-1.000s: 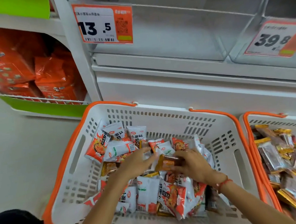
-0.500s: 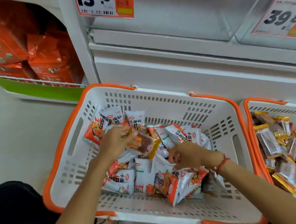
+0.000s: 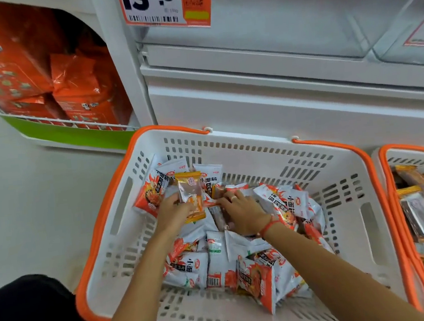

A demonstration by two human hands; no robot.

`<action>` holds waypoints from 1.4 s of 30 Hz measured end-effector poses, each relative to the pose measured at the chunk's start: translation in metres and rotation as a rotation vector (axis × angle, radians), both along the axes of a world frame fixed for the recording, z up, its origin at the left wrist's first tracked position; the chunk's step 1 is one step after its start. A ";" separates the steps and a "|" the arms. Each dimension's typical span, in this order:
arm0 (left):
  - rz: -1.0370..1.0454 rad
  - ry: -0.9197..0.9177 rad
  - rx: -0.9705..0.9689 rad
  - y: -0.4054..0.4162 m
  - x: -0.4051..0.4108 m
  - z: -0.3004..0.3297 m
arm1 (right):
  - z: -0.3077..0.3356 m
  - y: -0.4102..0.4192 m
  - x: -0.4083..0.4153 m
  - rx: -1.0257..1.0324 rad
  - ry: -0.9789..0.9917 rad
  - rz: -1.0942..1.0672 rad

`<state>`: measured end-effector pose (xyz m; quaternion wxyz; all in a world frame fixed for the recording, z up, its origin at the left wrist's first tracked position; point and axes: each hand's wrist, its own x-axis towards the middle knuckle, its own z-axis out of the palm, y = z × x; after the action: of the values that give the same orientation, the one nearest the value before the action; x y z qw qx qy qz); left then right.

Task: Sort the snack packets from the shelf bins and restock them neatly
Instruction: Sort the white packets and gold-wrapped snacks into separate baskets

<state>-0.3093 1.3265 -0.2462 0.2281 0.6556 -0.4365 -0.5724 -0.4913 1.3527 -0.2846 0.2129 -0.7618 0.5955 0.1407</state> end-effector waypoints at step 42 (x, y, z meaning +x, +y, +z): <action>0.122 0.000 -0.291 0.007 -0.024 0.047 | 0.082 0.045 -0.095 -0.177 -0.481 -0.229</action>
<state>-0.3328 1.3334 -0.1995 0.3548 0.6410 -0.4741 -0.4883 -0.5867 1.3979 -0.2021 0.2954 -0.7166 0.6201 -0.1215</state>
